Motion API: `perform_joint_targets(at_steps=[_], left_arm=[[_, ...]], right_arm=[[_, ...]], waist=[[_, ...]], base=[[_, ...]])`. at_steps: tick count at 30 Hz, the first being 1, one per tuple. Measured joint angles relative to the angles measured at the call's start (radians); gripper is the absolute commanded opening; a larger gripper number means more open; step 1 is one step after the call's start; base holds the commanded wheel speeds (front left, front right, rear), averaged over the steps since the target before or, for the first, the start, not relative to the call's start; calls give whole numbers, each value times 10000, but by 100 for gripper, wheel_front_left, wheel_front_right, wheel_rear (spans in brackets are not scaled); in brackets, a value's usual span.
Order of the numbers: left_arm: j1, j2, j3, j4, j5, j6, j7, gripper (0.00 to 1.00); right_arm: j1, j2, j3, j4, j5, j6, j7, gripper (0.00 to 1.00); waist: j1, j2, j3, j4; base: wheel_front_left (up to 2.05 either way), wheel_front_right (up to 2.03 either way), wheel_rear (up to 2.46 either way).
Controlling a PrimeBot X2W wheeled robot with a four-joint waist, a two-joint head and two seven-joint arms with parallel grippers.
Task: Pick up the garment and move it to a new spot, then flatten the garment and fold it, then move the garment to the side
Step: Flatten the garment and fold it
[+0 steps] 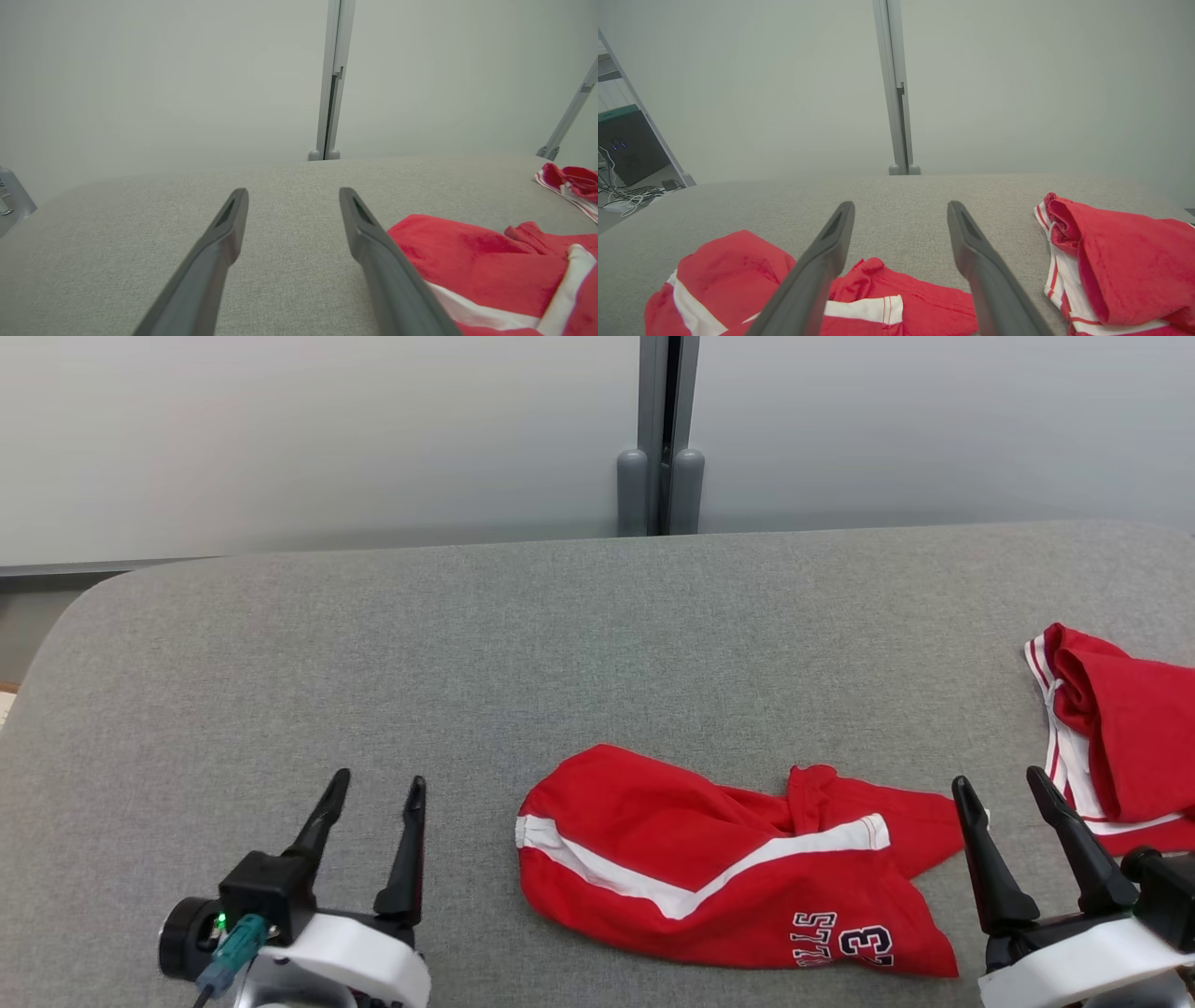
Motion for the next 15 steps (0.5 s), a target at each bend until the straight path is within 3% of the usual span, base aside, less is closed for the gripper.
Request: perform_joint_targets(at_steps=[7,15], left_arm=[[-945,-489,-1083,1060,-115,-895,976,100],[-1299,-849,-1315,2729,-562,-1187,1584,100]], right_arm=[[-198,58,198,33,90,0,42,100],[-363,96,291,299,274,0,-6,100]], waist=[[-1,0,347,-201],[0,0,820,-577]], base=[[0,0,0],[0,0,0]])
